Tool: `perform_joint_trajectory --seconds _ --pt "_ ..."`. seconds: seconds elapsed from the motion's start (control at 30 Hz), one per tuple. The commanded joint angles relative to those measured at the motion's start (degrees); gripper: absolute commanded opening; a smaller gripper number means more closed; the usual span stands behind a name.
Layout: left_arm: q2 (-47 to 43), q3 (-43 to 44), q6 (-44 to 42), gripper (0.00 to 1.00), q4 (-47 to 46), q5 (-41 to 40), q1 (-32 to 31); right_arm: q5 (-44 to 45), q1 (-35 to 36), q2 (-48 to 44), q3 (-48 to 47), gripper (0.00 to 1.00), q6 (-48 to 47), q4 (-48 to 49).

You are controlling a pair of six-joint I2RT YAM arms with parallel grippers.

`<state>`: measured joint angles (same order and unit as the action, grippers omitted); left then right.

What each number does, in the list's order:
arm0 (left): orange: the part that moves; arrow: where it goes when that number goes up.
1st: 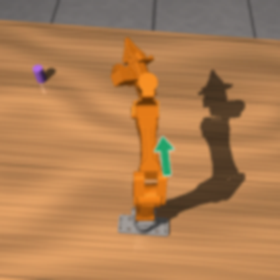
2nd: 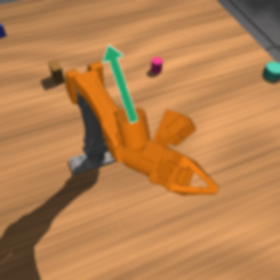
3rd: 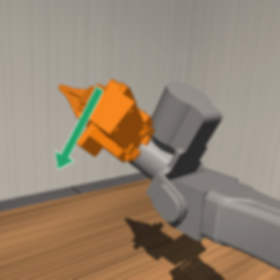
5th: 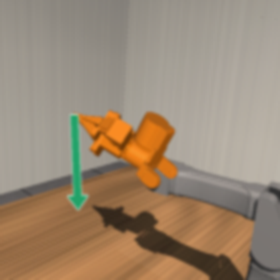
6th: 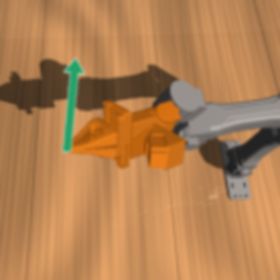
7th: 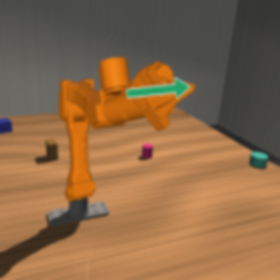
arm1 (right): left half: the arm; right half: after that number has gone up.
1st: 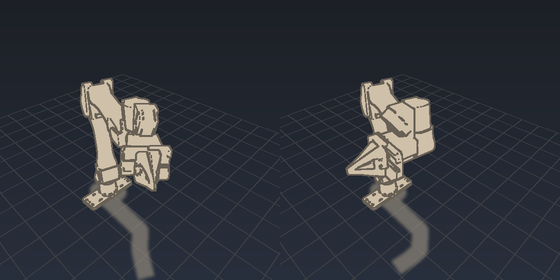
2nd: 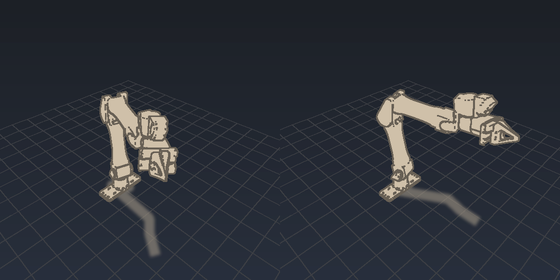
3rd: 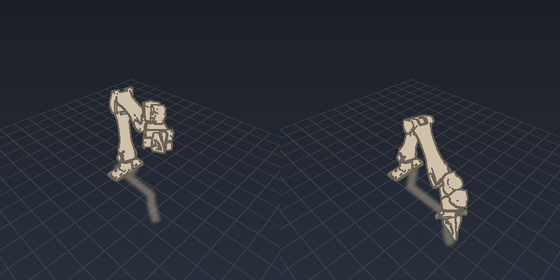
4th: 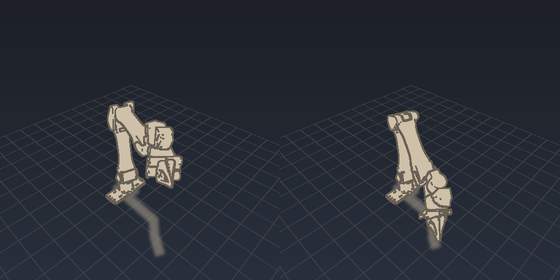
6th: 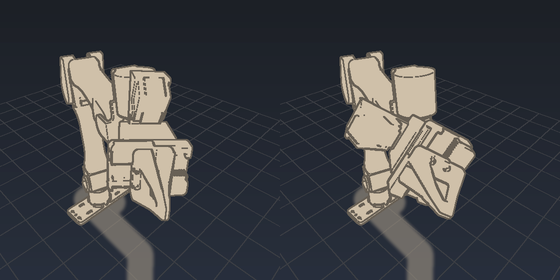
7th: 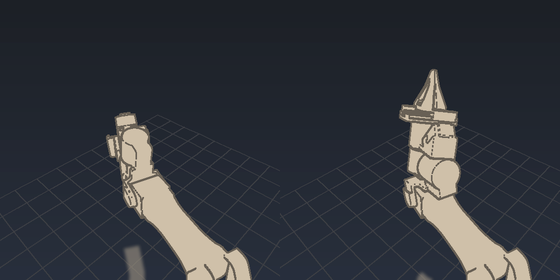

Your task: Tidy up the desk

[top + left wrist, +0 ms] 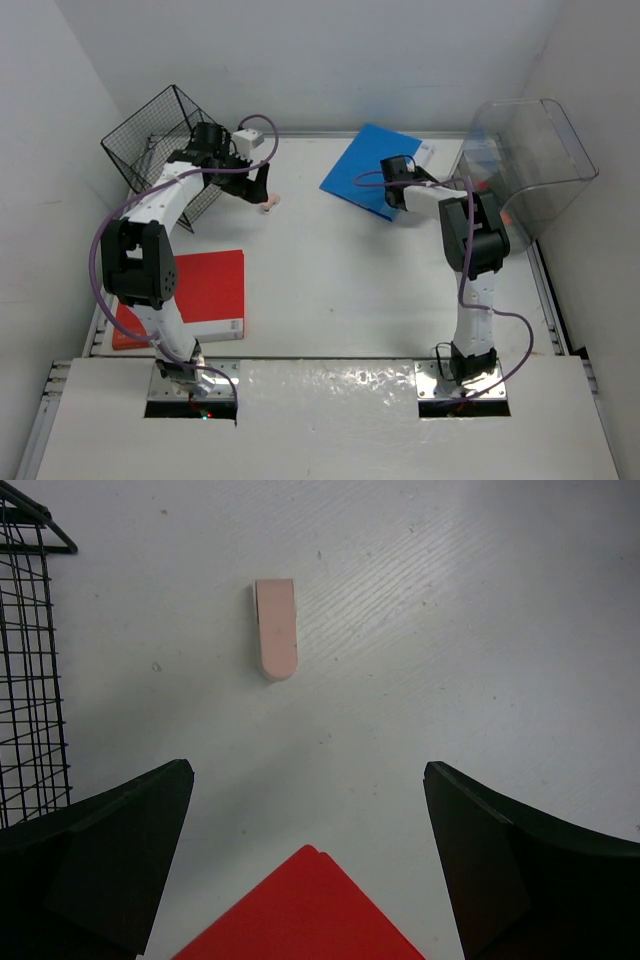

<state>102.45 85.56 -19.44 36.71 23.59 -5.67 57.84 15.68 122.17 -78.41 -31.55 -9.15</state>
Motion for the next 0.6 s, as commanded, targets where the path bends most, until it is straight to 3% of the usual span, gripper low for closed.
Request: perform_joint_trajectory --seconds 0.0,0.2,0.57 --pt "-0.4 1.3 -0.9 0.99 -0.4 1.3 0.1 3.1 -1.9 0.7 -0.6 0.37 0.3 1.1" --pt "-0.2 1.5 -1.1 0.99 -0.4 1.3 0.1 2.4 -2.6 3.1 -1.5 0.4 -0.7 1.2" --pt "0.0 2.6 -1.4 0.99 0.6 1.0 0.2 4.2 -4.5 3.1 1.9 0.22 -0.9 5.2"
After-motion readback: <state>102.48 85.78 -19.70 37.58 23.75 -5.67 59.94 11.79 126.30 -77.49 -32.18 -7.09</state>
